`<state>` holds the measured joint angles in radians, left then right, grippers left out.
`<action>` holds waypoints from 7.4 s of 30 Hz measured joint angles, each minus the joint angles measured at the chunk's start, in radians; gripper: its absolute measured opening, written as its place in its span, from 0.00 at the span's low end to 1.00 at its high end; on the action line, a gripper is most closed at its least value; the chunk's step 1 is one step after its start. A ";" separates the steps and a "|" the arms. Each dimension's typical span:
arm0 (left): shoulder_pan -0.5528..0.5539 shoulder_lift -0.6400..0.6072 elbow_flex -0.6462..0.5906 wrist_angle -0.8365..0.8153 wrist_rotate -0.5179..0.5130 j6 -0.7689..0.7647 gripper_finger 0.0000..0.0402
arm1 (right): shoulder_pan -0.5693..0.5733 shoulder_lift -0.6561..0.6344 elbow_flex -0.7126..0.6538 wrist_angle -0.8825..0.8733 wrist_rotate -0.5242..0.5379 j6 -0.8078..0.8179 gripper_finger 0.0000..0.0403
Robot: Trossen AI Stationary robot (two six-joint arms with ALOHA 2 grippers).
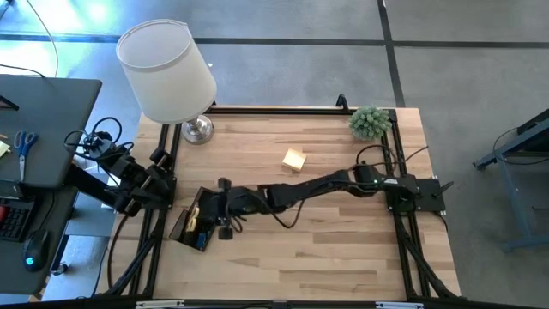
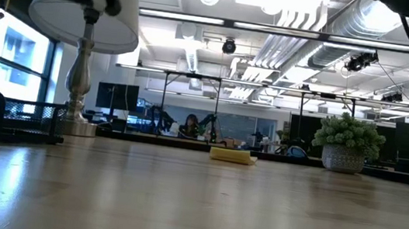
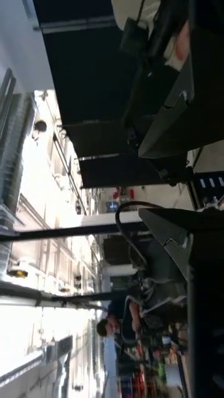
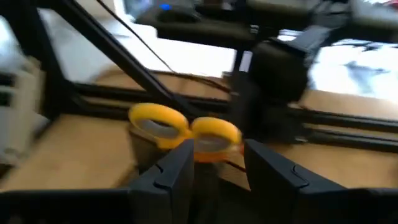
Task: Pick and place office supplies into organizer
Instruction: Put the yellow scissors into the black desk organizer, then put the yellow sticky note into the desk organizer, then return to Home Position
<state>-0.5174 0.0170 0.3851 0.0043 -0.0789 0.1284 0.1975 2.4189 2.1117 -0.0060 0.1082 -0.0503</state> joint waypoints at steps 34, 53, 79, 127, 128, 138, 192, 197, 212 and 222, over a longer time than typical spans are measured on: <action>0.000 0.012 -0.001 -0.060 -0.092 -0.043 0.33 | -0.009 -0.159 0.002 -0.651 0.214 0.114 0.33; 0.000 0.013 0.000 -0.055 -0.089 -0.072 0.33 | -0.068 -0.154 -0.284 -1.213 0.414 0.353 0.33; 0.000 0.011 0.049 -0.222 -0.255 -0.126 0.33 | -0.224 -0.450 -0.924 -0.445 0.423 0.167 0.46; 0.000 0.011 0.205 -0.451 -0.168 -0.249 0.33 | -0.052 -0.204 -0.334 -0.129 0.100 -0.956 0.00; 0.000 0.011 0.205 -0.450 -0.168 -0.249 0.33 | -0.059 -0.196 -0.321 -0.137 0.072 -0.967 0.00; 0.000 0.011 0.205 -0.466 -0.175 -0.249 0.33 | -0.099 -0.153 -0.275 -0.120 -0.126 -1.032 0.00; 0.000 0.204 0.186 -0.411 -0.412 -0.527 0.33 | -0.191 -0.027 -0.278 0.025 -0.457 -1.273 0.00; 0.000 0.204 0.186 -0.412 -0.412 -0.527 0.33 | -0.190 -0.027 -0.278 0.025 -0.456 -1.264 0.03; 0.000 0.204 0.186 -0.426 -0.412 -0.546 0.33 | -0.189 -0.027 -0.278 0.033 -0.411 -1.203 0.26; 0.000 0.215 0.186 -0.422 -0.444 -0.563 0.33 | -0.166 -0.079 -0.278 0.060 -0.390 -0.899 0.24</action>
<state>-0.5175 0.2321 0.5709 -0.4178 -0.5224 -0.4343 0.0316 2.3402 1.8336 0.0538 -0.2821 -0.9493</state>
